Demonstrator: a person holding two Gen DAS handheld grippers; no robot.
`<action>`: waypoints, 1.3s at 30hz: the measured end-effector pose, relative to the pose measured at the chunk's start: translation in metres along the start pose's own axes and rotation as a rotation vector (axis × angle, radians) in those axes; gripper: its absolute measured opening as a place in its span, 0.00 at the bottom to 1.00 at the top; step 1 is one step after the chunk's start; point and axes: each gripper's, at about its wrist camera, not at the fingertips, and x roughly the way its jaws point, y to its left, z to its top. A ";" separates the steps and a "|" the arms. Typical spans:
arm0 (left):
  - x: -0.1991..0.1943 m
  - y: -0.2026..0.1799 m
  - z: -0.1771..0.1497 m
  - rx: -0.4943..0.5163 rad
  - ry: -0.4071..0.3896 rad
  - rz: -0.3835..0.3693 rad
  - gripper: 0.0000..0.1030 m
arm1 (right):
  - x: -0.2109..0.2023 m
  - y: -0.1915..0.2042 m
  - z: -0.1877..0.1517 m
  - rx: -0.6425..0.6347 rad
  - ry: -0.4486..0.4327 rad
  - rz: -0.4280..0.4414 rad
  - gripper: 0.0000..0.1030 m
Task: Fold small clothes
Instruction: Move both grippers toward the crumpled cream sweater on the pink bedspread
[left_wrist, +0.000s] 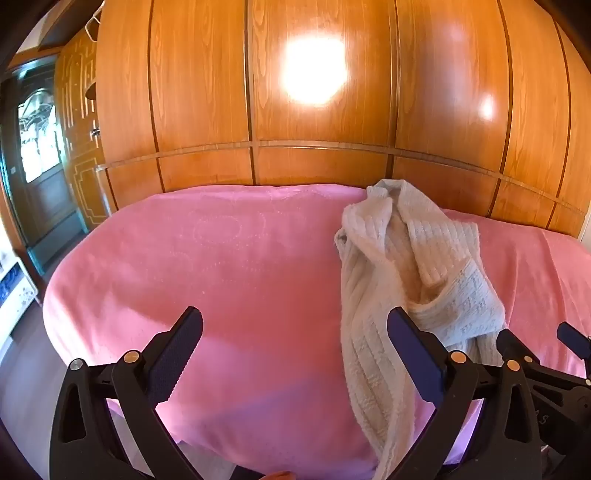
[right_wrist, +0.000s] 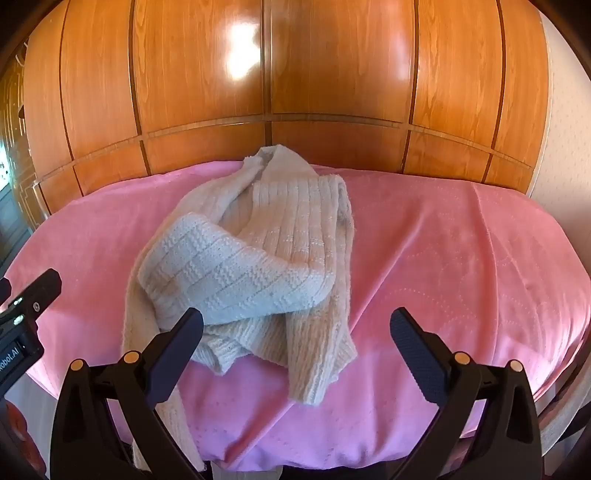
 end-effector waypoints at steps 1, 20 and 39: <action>0.000 0.000 0.000 -0.002 0.002 -0.001 0.96 | 0.000 0.000 0.000 -0.003 -0.007 -0.004 0.98; 0.005 -0.002 -0.005 0.010 0.027 -0.013 0.96 | -0.015 0.006 0.009 -0.044 -0.060 -0.047 0.98; 0.009 -0.005 -0.007 0.012 0.041 -0.029 0.96 | -0.011 0.008 0.007 -0.051 -0.038 -0.035 0.98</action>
